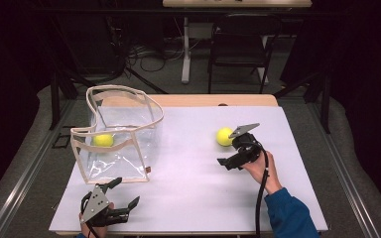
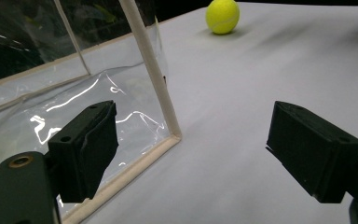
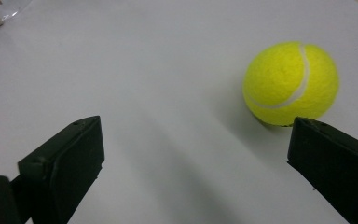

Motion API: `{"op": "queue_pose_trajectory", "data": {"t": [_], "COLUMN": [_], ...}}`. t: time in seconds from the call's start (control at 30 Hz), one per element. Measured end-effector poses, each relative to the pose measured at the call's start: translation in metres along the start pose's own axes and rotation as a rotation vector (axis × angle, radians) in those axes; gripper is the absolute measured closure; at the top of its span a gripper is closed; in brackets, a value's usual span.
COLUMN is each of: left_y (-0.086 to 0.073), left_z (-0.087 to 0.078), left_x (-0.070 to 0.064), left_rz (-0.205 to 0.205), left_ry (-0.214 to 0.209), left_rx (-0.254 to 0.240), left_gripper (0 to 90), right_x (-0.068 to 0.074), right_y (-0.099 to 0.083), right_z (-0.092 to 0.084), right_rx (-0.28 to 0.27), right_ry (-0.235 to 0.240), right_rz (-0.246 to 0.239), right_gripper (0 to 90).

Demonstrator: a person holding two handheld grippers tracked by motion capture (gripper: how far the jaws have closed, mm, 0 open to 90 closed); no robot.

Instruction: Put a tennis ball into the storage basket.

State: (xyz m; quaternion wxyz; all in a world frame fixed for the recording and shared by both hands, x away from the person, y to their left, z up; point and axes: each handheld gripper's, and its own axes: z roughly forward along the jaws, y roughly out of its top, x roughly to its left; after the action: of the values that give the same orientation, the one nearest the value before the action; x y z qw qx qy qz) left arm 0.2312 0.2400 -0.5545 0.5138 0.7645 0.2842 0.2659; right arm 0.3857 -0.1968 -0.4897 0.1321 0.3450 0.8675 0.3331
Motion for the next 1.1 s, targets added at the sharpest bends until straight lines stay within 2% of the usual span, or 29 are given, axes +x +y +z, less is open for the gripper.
{"op": "queue_pose_trajectory", "data": {"t": [0.33,0.5,0.57,0.73,0.9,1.1], "left_y": [0.0,0.001,0.0,0.001,0.0,0.0], "left_z": [0.0,0.0,0.0,0.0,0.001,0.0], "left_x": [-0.001,-0.001,-0.001,-0.001,0.0,-0.001], "left_rz": [-0.001,0.006,-0.003,0.005,-0.003,0.001], "left_ry": [0.006,0.004,0.005,0.005,0.006,0.006], "left_rx": [-0.005,-0.006,-0.004,-0.008,-0.007,-0.007], "left_gripper": [15.9,15.9,15.9,15.9,15.9,15.9], "right_x": [-0.015,-0.021,-0.024,-0.026,-0.026,-0.03], "right_y": [0.003,0.006,0.008,0.012,0.016,0.018], "right_z": [-0.001,0.003,0.006,0.01,0.012,0.015], "right_rx": [-0.018,0.004,0.002,0.011,0.016,0.007], "right_ry": [-0.031,-0.05,-0.05,-0.056,-0.053,-0.061], "right_rz": [0.04,0.043,0.054,0.054,0.046,0.056], "right_gripper": [2.4,2.2,2.1,2.0,2.1,2.0]}}
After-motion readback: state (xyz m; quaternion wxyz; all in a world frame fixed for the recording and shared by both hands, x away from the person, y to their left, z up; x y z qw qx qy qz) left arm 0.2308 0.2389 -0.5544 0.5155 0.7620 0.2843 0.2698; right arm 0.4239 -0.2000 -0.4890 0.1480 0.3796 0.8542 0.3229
